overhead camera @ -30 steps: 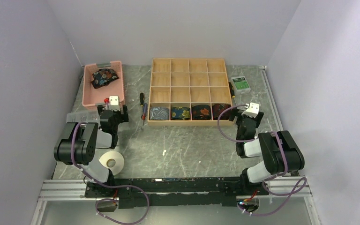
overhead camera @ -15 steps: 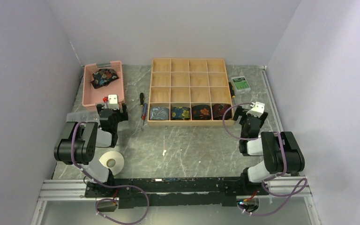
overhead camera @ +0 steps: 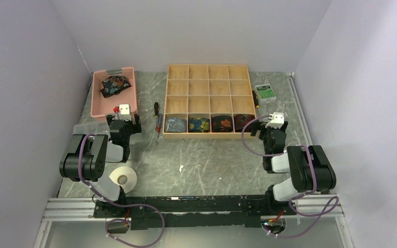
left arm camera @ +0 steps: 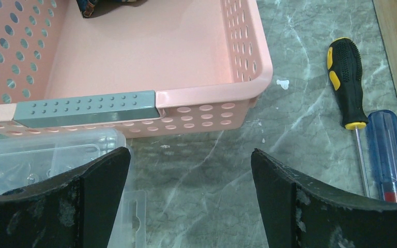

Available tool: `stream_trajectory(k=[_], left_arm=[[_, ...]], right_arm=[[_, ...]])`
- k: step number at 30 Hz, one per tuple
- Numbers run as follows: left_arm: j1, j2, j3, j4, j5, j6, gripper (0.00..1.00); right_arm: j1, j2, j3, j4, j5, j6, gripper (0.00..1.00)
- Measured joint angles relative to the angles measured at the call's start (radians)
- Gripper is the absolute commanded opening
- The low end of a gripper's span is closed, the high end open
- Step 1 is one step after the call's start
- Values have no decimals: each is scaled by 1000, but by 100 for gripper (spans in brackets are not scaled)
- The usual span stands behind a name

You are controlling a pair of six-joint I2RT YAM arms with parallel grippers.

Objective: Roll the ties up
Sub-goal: Reset both arms

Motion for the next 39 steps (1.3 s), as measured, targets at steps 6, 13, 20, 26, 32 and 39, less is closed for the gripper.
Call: stream_trajectory(k=[6, 13, 20, 26, 32, 39], left_arm=[[0, 0, 0, 0, 0, 0, 94], [0, 0, 0, 0, 0, 0, 94], [0, 0, 0, 0, 0, 0, 94], [0, 0, 0, 0, 0, 0, 94], [0, 0, 0, 0, 0, 0, 94], [0, 0, 0, 0, 0, 0, 94]], right_arm=[[-5, 2, 38, -64, -24, 2, 100], [-13, 2, 57, -88, -14, 23, 100], [-13, 2, 57, -95, -7, 23, 100], [-13, 2, 57, -95, -4, 24, 100], [-13, 2, 57, -97, -4, 24, 100], [-13, 2, 57, -101, -4, 24, 100]])
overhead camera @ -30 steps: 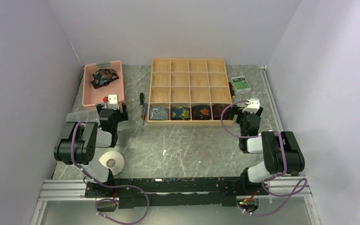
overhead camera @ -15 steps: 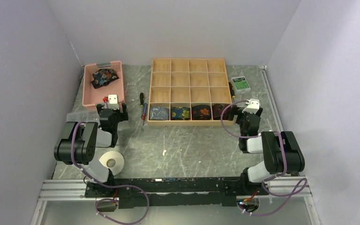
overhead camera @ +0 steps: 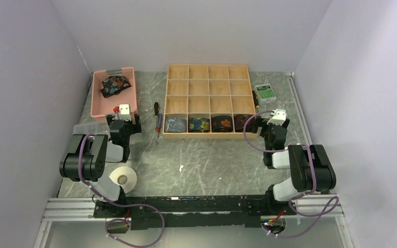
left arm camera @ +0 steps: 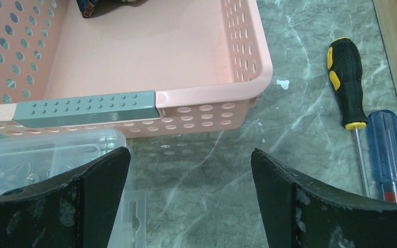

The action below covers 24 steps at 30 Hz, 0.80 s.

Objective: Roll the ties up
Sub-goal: Reset both arms

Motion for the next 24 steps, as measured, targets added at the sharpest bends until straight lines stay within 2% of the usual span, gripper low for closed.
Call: stream_trajectory(k=[24], left_arm=[[0, 0, 0, 0, 0, 0, 94]], right_arm=[[0, 0, 0, 0, 4, 0, 100]])
